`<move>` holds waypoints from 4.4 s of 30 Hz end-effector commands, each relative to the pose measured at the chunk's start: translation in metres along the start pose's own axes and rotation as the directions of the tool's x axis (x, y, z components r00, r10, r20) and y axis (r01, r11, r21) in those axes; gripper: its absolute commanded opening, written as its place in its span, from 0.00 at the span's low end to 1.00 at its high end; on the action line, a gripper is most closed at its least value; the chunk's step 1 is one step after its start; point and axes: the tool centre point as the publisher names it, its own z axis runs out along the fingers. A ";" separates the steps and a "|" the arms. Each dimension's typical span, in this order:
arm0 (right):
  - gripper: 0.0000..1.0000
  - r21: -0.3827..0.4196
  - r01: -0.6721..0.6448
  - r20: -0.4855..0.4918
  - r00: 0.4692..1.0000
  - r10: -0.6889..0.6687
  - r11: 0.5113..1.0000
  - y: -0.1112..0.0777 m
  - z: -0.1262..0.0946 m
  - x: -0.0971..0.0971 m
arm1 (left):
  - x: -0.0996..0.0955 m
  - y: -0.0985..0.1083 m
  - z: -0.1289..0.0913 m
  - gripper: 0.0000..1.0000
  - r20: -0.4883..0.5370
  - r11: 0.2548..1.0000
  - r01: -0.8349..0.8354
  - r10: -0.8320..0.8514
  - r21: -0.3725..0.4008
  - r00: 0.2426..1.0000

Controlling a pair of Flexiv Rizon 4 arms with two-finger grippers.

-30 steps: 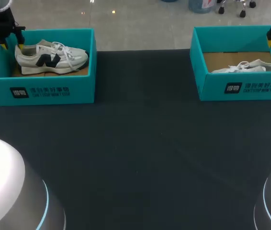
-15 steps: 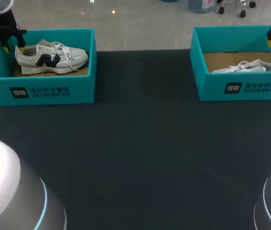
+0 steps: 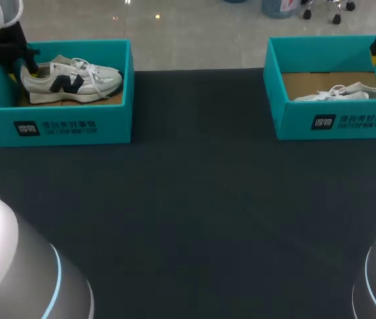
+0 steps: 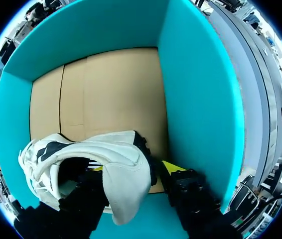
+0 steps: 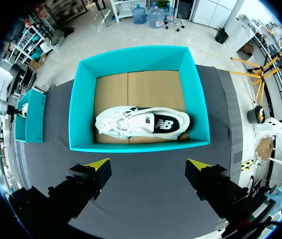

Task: Take the shoe out of the shoebox, open the shoe tongue, remove and reinsert the insole, then place the shoe into the shoebox

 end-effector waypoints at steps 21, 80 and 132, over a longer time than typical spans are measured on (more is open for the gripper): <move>1.00 0.000 -0.001 0.000 1.000 0.001 1.000 0.000 0.000 0.000 | 0.010 0.011 0.014 0.00 -0.008 0.999 -0.018 0.018 0.049 1.000; 1.00 0.000 -0.001 0.000 1.000 0.001 1.000 0.000 0.000 0.000 | 0.010 -0.018 -0.203 0.00 -0.082 0.991 0.062 -0.072 -0.120 0.994; 1.00 0.000 -0.001 0.000 1.000 0.001 1.000 0.000 0.000 0.000 | -0.053 -0.101 -0.223 0.00 -0.097 0.993 0.013 -0.024 -0.118 0.995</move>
